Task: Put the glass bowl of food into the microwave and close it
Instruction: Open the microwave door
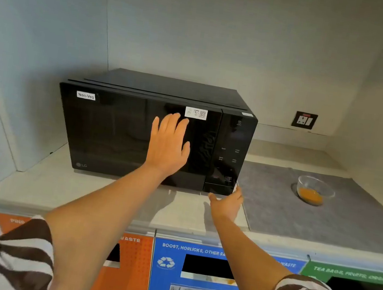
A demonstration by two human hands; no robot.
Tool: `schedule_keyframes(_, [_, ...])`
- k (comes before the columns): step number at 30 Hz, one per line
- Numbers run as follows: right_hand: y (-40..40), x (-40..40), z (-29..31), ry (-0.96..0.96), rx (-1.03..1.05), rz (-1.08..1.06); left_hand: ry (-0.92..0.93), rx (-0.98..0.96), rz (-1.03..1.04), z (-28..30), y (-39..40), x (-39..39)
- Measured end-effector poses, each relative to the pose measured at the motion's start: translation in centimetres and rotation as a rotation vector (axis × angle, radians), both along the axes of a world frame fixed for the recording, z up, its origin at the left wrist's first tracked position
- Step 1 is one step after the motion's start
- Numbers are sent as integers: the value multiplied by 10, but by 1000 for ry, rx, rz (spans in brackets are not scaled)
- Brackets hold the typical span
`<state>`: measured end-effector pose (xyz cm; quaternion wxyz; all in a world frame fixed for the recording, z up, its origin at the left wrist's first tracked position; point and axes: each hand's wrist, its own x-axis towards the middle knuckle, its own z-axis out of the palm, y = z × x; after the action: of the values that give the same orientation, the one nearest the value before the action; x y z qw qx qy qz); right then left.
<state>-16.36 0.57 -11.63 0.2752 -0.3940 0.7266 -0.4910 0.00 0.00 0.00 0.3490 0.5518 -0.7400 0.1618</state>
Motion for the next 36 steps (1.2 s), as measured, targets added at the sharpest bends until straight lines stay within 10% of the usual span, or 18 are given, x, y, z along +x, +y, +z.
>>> schedule_keyframes(36, [-58,-7,-46,-186,-85,-68,111,-285,5,26,10,8])
